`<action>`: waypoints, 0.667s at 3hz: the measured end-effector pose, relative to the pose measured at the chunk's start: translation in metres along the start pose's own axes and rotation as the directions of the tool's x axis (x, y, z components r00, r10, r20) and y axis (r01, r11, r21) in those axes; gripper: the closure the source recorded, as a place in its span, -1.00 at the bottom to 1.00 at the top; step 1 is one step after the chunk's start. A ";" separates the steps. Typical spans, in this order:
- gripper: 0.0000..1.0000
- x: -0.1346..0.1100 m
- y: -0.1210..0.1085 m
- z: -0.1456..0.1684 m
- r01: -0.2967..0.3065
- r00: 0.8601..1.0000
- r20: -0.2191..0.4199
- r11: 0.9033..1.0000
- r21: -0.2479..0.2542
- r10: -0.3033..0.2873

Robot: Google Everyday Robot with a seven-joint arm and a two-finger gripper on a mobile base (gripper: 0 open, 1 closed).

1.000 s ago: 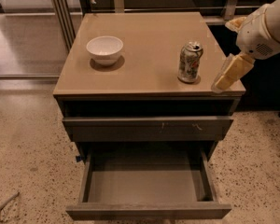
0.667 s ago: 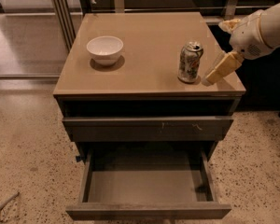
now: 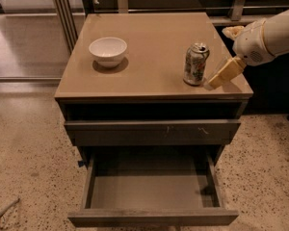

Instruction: Place 7up can into middle drawer

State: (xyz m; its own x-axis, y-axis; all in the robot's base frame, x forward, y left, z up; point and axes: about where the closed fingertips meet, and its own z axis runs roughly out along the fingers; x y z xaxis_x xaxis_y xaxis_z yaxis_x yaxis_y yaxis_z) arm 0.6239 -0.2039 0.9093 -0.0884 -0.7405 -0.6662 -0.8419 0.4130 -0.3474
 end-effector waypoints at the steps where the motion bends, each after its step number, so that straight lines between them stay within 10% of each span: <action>1: -1.00 0.008 -0.007 0.006 -0.009 1.000 -0.005 1.000 0.014 0.009; 2: -1.00 0.017 -0.017 0.013 -0.033 0.999 -0.001 0.999 0.027 0.033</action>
Offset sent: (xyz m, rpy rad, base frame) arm 0.0330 -0.0269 -0.0193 0.0305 -0.0045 -0.0783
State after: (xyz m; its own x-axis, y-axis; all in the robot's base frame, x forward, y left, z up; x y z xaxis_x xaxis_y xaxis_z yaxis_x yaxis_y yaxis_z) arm 0.6434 -0.2167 0.8956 -0.1170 -0.7271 -0.6765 -0.8236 0.4517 -0.3431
